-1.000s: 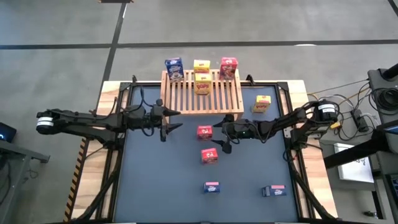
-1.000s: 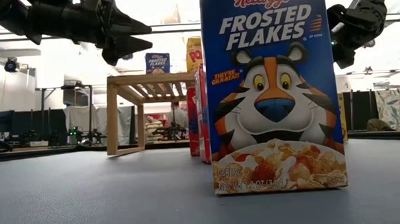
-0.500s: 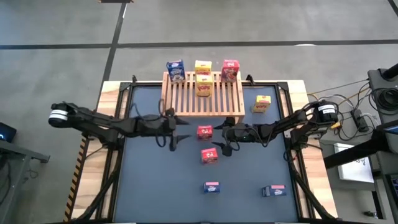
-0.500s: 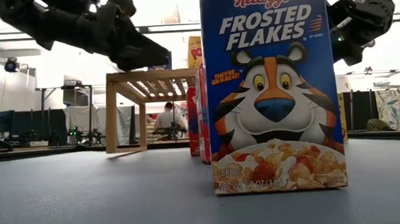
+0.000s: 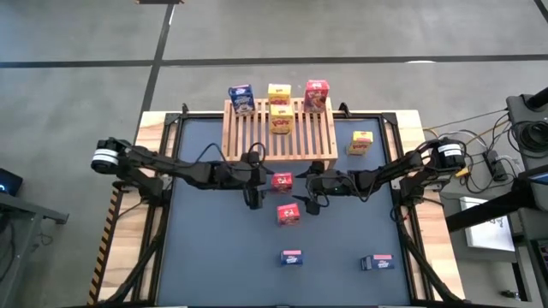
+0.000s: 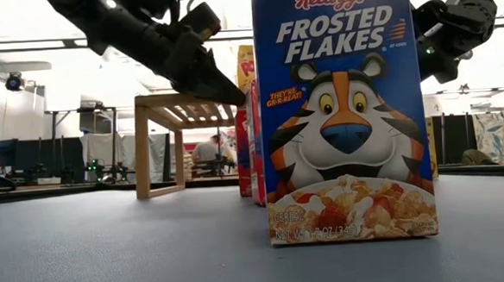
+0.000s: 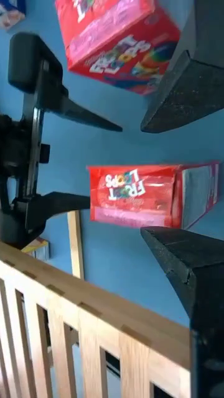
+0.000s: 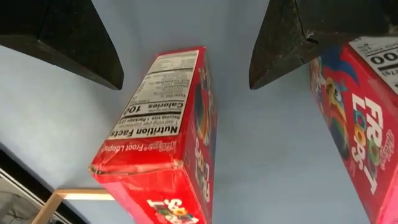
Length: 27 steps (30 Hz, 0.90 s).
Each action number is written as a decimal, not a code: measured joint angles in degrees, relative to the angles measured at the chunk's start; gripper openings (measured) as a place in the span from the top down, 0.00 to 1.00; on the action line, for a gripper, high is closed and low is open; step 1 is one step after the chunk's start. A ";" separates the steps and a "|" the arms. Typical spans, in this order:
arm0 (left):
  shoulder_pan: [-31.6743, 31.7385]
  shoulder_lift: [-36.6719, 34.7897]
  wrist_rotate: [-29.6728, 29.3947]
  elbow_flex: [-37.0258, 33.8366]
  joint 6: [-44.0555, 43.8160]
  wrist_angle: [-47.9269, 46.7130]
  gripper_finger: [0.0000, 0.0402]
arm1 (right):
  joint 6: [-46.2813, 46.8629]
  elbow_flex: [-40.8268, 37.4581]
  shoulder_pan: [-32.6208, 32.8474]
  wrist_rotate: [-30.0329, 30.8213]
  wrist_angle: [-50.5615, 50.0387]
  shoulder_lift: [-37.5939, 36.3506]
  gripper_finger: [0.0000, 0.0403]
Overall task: Stack cereal on shelf
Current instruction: Put the top red cereal box on the shelf aligned with the other red cereal box
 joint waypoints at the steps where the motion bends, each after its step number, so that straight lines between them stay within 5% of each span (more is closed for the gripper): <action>1: 0.00 0.08 -0.23 0.12 0.00 0.03 0.40 | 0.00 0.00 0.00 -0.04 -0.09 0.00 0.17; 27: 0.04 -1.31 -1.71 -2.38 -1.53 1.33 0.40 | 1.31 0.00 -0.24 -0.20 -1.19 -0.02 0.23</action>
